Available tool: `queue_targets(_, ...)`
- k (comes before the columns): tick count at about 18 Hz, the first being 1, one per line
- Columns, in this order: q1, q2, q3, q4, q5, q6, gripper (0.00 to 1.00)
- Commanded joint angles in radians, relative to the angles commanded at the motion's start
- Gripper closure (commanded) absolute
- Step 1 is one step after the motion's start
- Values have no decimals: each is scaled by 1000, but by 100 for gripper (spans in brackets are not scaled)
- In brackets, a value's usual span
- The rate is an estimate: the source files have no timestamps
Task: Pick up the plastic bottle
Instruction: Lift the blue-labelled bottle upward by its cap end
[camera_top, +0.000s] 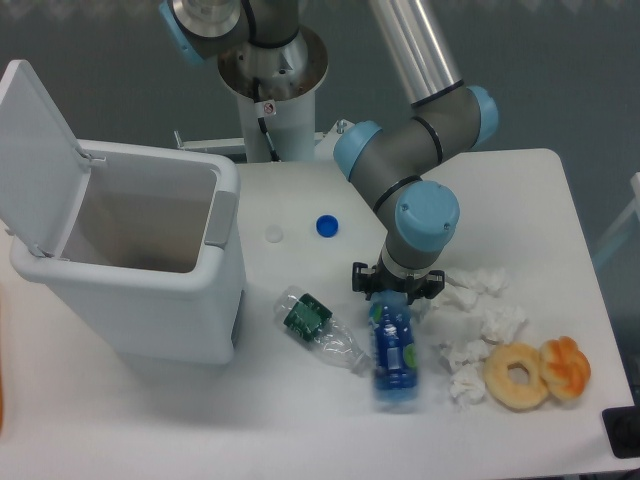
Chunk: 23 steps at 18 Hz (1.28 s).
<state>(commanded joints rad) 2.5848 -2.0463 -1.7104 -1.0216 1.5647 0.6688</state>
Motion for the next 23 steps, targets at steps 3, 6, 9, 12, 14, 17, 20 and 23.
queue_targets(3,2,5,6,-2,2,6,64)
queue_targets(6,3,6,29,-5,15,6,64)
queue_targets(9,9,20,64,-14,15,14,64)
queue_targets(12,12,34,106,-17,11,72,64)
queue_targets(14,14,47,129,-18,9,136,64)
queue_targets(17,14,49,167,-18,11,202,64)
queue_targets(20,23,51,201,-18,9,323,64)
queue_targets(23,44,54,212,-31,9,408,64)
